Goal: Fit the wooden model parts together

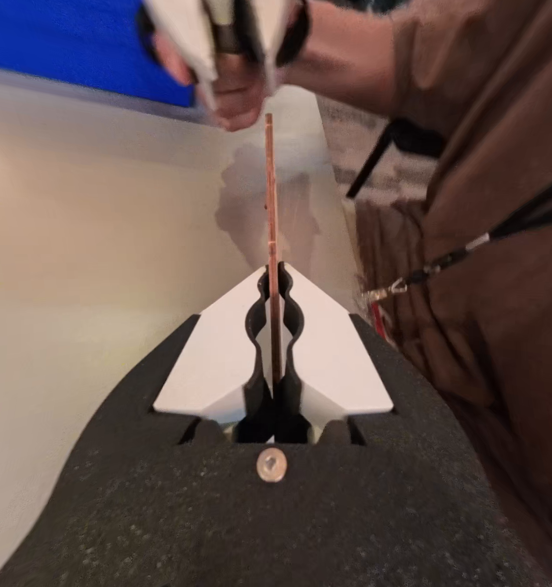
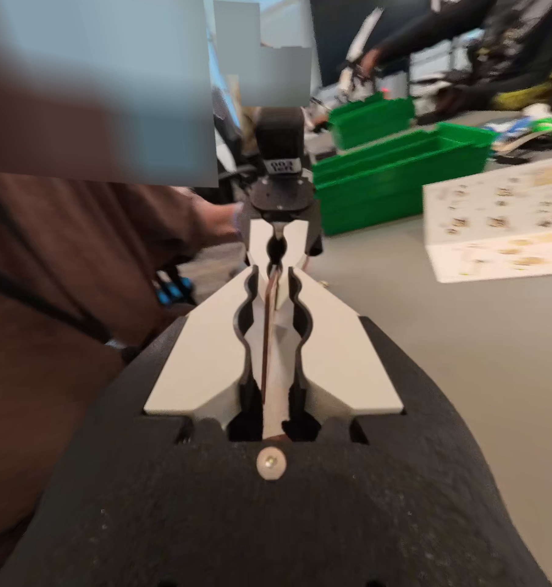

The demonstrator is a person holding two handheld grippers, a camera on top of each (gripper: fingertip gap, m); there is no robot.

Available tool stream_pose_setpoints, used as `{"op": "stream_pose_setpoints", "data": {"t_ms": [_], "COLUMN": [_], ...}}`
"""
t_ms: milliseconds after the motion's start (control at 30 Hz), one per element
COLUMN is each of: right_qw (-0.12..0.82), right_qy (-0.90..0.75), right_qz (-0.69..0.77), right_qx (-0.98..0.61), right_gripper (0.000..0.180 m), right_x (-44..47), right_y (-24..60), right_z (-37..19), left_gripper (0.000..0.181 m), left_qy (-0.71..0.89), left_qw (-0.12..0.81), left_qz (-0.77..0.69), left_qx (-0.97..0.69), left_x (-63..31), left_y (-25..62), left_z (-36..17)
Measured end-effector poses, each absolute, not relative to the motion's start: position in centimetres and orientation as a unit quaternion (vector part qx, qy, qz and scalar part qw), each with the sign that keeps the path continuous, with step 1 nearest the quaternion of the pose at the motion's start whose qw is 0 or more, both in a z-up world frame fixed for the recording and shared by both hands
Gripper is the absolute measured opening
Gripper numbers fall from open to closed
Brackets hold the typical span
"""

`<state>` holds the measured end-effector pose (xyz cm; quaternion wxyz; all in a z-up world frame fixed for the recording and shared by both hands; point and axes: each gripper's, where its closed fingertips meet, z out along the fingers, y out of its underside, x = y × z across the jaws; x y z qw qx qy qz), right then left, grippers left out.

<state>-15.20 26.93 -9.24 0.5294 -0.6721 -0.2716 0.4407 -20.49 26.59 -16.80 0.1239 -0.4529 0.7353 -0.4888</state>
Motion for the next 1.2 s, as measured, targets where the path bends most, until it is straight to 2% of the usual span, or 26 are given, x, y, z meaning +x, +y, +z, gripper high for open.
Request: {"op": "stream_pose_setpoints", "data": {"t_ms": [133,233,433,700,767,1200], "right_qw": [0.515,0.483,0.463,0.467,0.463,0.471], "right_qy": [-0.272,-0.236,-0.148,-0.122,-0.11,-0.131], "right_qz": [0.267,0.222,0.318,0.36,0.378,0.308], "right_qx": [-0.768,-0.814,-0.814,-0.799,-0.794,-0.816], "right_gripper": [0.033,0.031,0.022,0.028,0.019,0.021], "right_x": [-15.1,-14.8,-14.7,-14.9,-14.8,-14.5], "right_y": [29.3,30.8,31.5,31.5,31.6,32.0], "right_z": [-12.3,-14.8,-15.8,-15.0,-14.9,-15.4], "left_gripper": [0.001,0.001,0.001,0.001,0.001,0.001], "left_qy": [0.641,0.619,0.602,0.595,0.594,0.597], "left_qw": [0.058,0.04,0.037,0.035,0.035,0.05], "left_qz": [-0.535,-0.548,-0.552,-0.557,-0.56,-0.553], "left_qx": [-0.547,-0.561,-0.575,-0.578,-0.577,-0.579], "left_x": [-19.1,-18.7,-18.2,-18.0,-18.0,-17.9], "left_y": [28.5,28.5,29.1,29.3,29.3,29.4], "left_z": [-17.5,-17.9,-18.4,-18.3,-18.1,-18.2]}}
